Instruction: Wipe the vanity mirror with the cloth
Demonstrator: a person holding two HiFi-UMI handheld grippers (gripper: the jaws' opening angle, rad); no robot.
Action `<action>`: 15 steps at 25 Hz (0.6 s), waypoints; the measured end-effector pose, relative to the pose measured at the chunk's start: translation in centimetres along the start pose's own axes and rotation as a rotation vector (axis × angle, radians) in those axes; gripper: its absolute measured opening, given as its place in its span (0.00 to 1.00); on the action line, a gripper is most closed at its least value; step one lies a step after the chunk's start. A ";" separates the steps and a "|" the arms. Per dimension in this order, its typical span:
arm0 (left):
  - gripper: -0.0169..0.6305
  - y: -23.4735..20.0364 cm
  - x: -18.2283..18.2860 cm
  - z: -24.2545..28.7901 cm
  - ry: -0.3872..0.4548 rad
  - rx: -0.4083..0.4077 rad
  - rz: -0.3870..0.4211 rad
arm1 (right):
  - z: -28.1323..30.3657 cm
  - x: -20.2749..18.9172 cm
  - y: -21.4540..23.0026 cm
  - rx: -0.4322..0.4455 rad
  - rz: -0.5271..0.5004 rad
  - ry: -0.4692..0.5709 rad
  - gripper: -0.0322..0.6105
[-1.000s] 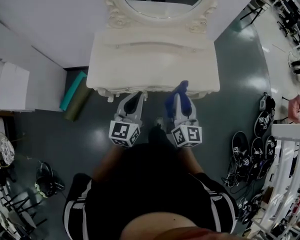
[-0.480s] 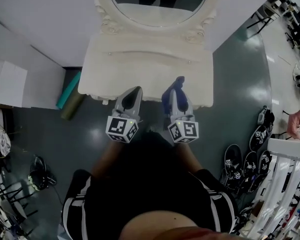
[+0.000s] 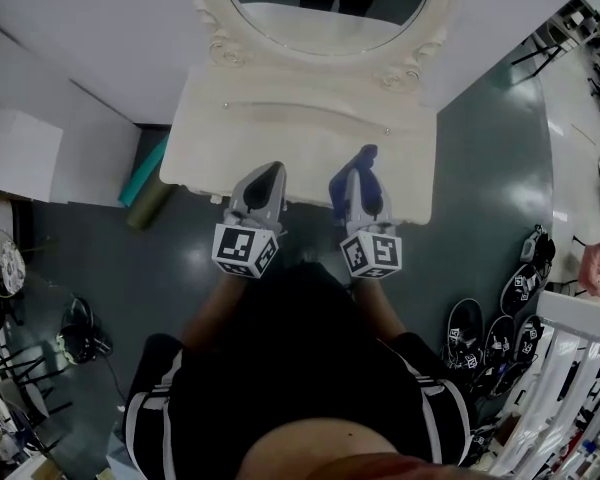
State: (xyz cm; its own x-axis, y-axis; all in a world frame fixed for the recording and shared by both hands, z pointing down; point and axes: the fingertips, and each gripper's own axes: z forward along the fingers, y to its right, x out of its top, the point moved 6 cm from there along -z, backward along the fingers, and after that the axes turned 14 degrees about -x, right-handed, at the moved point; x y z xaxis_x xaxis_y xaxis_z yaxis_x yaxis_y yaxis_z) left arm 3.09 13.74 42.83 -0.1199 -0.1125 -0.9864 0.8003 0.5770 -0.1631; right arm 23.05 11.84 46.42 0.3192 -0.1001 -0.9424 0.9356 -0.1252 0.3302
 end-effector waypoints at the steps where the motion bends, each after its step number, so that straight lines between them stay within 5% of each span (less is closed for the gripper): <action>1: 0.04 -0.4 0.0 0.5 -0.001 -0.001 0.003 | 0.5 -0.1 0.1 -0.008 0.006 0.000 0.11; 15: 0.04 -8.0 2.5 6.6 0.009 -0.088 0.010 | 7.8 0.4 -2.0 -0.091 -0.019 0.036 0.11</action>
State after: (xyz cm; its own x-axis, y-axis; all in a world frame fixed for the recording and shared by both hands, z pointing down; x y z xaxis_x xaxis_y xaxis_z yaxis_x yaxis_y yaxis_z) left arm 0.30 3.50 41.78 -0.1182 -0.0994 -0.9880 0.7466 0.6471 -0.1544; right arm 20.17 4.39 45.83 0.3052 -0.0629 -0.9502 0.9507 -0.0368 0.3078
